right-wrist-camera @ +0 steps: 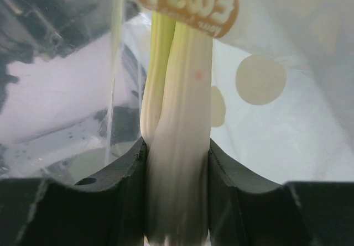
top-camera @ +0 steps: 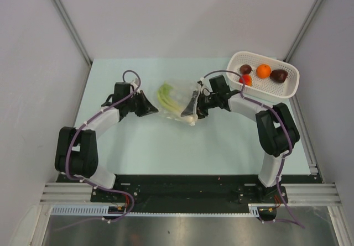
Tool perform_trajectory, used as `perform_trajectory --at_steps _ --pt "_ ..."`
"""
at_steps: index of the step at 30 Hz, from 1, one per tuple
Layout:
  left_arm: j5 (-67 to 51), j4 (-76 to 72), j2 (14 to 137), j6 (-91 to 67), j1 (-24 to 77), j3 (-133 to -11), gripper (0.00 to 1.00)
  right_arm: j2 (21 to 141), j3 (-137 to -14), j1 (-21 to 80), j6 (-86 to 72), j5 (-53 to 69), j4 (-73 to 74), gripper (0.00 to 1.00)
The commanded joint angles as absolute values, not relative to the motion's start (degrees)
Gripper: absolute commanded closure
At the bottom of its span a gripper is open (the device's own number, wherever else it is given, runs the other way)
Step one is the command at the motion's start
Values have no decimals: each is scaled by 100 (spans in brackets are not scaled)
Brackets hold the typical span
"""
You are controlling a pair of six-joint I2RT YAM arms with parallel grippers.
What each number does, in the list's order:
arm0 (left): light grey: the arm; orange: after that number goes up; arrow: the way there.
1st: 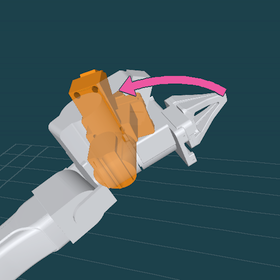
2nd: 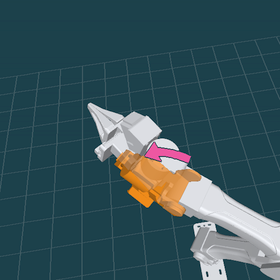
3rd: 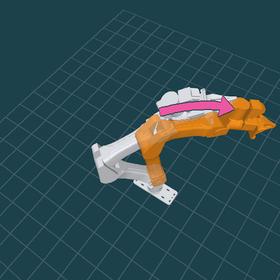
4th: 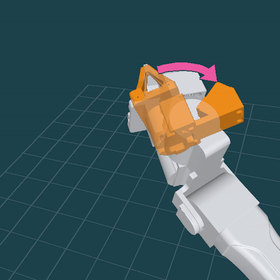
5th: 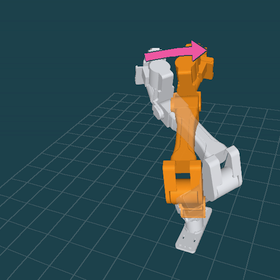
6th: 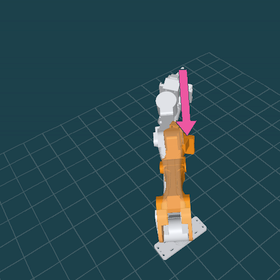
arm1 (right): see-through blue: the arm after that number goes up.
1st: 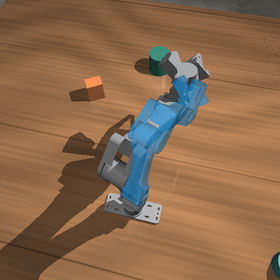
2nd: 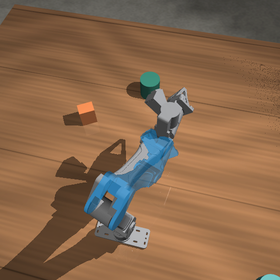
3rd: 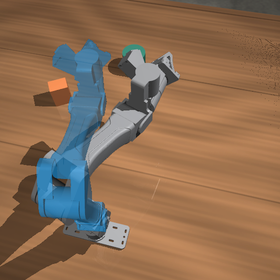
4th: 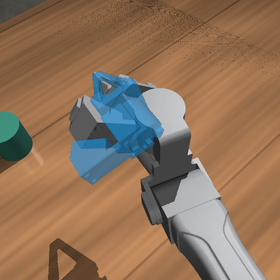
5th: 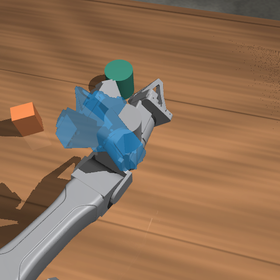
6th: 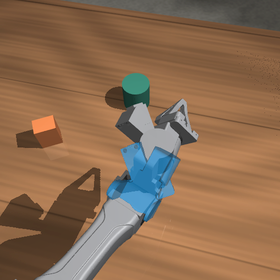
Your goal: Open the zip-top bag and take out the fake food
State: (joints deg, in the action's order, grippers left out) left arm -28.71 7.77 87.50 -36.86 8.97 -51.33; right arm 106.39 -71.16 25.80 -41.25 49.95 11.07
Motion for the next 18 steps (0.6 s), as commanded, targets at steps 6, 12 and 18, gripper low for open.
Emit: perform_trajectory --at_steps 6,12,18 --pt "-1583 1494 8657 -1846 738 -5563 100 10354 -7286 2610 -3146 4878 1670 98" --pt "-1283 1460 8596 -2090 449 -5511 100 10318 -7286 2417 -2805 5027 2020 100" --pt "-1081 1302 8429 -2477 150 -5467 100 10222 -7286 2259 -1609 5062 3286 99"
